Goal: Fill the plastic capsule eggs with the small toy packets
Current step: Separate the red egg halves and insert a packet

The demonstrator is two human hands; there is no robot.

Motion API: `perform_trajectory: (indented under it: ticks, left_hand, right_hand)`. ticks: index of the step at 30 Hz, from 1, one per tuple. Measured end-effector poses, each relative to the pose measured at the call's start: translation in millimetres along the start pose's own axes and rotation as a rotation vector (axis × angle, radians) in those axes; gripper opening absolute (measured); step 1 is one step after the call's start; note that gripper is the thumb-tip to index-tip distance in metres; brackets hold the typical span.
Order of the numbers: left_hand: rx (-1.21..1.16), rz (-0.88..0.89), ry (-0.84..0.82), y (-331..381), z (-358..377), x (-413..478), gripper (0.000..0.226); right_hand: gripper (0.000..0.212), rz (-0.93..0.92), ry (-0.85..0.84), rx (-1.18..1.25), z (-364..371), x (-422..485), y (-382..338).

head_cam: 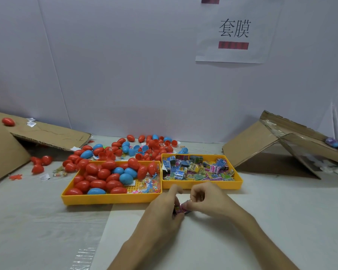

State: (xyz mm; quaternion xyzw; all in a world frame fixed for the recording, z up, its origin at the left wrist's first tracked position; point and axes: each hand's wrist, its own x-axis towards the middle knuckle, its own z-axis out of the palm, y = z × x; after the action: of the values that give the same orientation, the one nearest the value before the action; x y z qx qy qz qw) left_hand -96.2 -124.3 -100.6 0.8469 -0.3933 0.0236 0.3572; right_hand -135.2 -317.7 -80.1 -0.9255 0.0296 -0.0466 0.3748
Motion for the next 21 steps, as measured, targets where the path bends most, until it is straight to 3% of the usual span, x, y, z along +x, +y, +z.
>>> perform_trajectory:
  ticks: [21]
  left_hand:
    - [0.007, -0.002, -0.005, -2, 2, 2, 0.048]
  right_hand:
    - [0.021, 0.065, -0.095, 0.094, -10, -4, -8]
